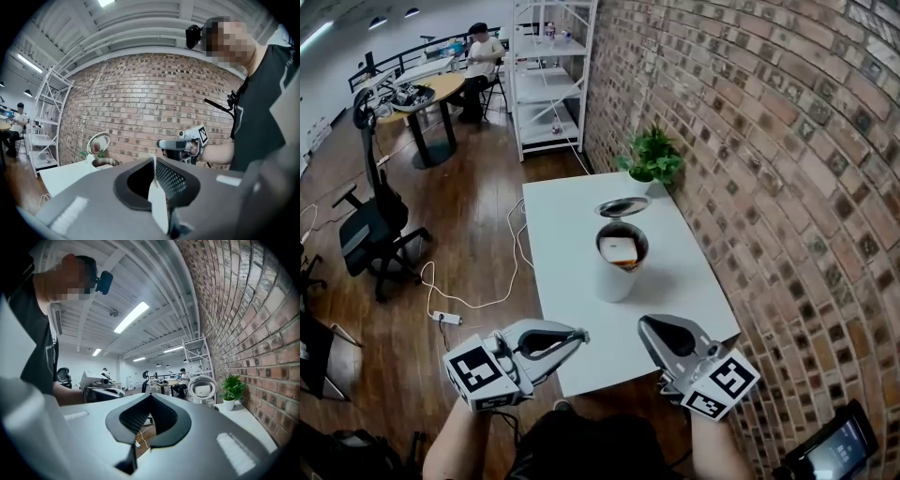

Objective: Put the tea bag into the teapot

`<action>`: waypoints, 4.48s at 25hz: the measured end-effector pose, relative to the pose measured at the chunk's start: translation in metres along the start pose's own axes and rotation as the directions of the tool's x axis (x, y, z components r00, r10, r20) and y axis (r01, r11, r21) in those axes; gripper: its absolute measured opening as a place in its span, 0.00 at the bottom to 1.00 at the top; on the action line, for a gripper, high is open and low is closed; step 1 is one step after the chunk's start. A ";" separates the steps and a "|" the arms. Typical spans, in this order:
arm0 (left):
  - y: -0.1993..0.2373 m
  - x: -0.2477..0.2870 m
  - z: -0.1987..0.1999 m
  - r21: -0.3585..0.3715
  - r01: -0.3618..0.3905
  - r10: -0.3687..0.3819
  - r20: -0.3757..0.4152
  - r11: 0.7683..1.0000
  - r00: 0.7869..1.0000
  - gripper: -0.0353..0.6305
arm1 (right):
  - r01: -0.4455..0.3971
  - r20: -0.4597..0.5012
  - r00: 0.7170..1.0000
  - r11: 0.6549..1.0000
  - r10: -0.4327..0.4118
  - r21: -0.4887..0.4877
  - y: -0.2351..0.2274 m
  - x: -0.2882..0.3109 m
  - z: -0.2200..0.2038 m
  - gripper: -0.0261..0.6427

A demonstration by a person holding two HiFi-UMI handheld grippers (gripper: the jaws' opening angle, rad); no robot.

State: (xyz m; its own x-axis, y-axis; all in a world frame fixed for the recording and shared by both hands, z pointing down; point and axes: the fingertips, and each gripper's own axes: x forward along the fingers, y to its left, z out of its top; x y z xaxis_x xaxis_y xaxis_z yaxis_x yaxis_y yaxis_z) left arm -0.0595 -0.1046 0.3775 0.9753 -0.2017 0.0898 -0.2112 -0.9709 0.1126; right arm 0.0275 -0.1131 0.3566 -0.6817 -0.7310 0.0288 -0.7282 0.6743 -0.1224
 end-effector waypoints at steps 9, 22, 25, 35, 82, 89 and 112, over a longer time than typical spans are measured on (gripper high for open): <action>0.045 0.048 0.009 -0.026 -0.014 0.014 -0.003 1.000 1.000 0.08 | 0.007 -0.029 1.000 1.000 -0.006 0.023 -0.060 0.019 0.001 0.04; 0.124 0.110 0.020 -0.082 -0.220 0.221 -0.001 0.972 0.975 0.08 | -0.079 -0.046 0.996 0.996 0.081 0.037 -0.152 0.055 0.017 0.04; 0.144 0.120 0.022 -0.083 -0.263 0.263 -0.009 0.961 0.965 0.08 | -0.084 -0.066 0.994 0.995 0.087 0.048 -0.171 0.064 0.011 0.04; 0.197 0.148 -0.002 -0.087 -0.364 0.359 -0.069 0.927 0.931 0.08 | -0.112 -0.101 0.988 0.991 0.119 0.068 -0.203 0.087 -0.002 0.04; 0.196 0.133 0.001 -0.086 -0.428 0.427 -0.030 0.900 0.904 0.24 | -0.154 -0.055 0.986 0.987 0.157 0.054 -0.208 0.098 0.011 0.04; 0.178 0.109 0.005 -0.103 -0.446 0.448 0.005 0.889 0.894 0.06 | -0.154 -0.031 0.987 0.987 0.155 0.044 -0.183 0.084 0.020 0.04; 0.118 0.079 0.020 -0.087 -0.438 0.443 0.046 0.895 0.895 0.06 | -0.096 -0.036 0.995 0.995 0.094 -0.039 -0.131 0.040 0.021 0.04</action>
State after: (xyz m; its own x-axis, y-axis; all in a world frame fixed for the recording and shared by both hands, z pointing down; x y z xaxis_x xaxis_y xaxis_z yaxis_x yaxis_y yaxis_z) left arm -0.0062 -0.2377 0.3778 0.7827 -0.6166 0.0847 -0.6218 -0.7691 0.1478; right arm 0.0966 -0.2328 0.3527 -0.7495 -0.6599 0.0530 -0.6618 0.7448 -0.0858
